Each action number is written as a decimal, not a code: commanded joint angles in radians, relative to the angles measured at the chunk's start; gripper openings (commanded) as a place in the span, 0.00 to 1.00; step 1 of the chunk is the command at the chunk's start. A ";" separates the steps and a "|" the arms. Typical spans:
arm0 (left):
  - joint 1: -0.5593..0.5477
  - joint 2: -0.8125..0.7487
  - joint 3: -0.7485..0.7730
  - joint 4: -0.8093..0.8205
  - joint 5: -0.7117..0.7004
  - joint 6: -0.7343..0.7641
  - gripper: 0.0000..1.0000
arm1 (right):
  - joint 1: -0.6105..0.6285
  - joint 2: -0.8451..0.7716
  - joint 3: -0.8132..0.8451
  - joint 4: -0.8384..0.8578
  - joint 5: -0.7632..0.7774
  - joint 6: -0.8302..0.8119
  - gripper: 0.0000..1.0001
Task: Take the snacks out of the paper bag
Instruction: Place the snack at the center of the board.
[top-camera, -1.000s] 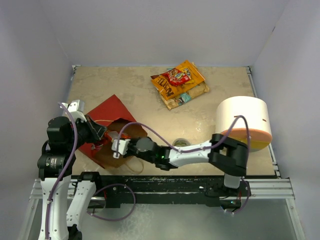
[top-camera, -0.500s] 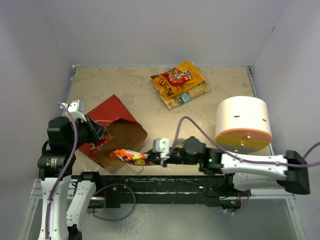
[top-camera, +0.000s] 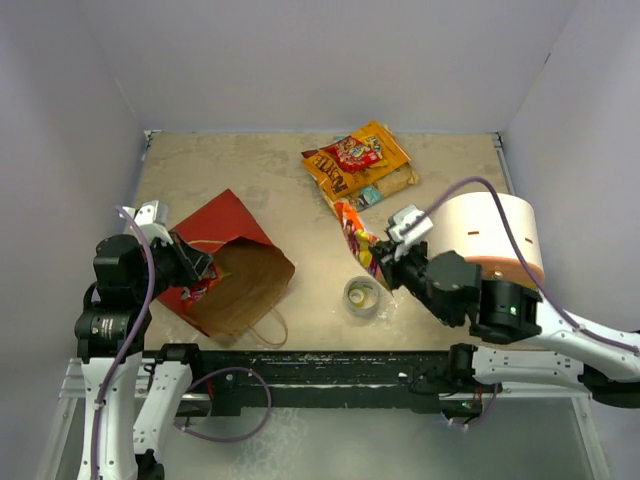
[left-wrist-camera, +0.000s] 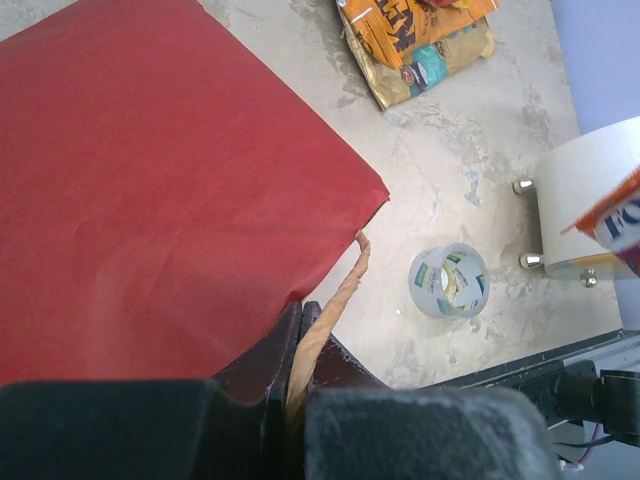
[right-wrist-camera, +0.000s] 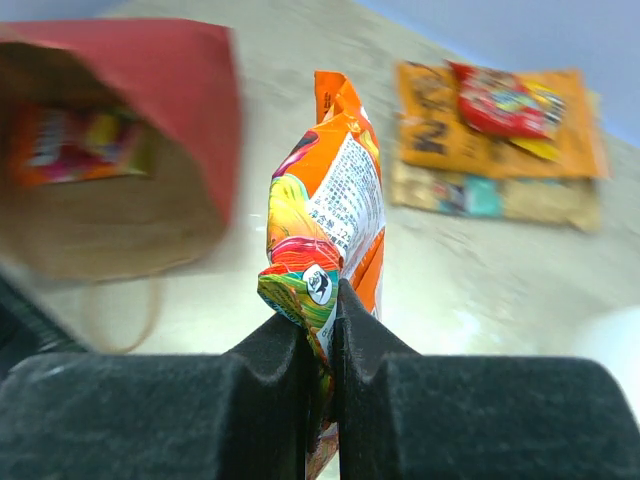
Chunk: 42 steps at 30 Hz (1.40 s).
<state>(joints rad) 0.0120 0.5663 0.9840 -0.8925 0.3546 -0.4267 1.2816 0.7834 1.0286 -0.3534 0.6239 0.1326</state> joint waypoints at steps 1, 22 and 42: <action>0.002 -0.012 0.002 0.034 0.003 0.010 0.00 | -0.129 0.194 0.141 -0.170 0.260 0.052 0.00; 0.006 -0.045 -0.002 0.047 0.057 0.043 0.00 | -0.595 1.383 0.913 -0.565 0.286 -0.040 0.00; 0.017 -0.045 -0.005 0.047 0.046 0.036 0.00 | -0.590 0.910 0.468 -0.107 -0.454 0.006 0.64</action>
<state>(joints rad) 0.0196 0.5209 0.9833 -0.8913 0.3931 -0.4000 0.6868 1.9175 1.6821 -0.6895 0.4084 0.1375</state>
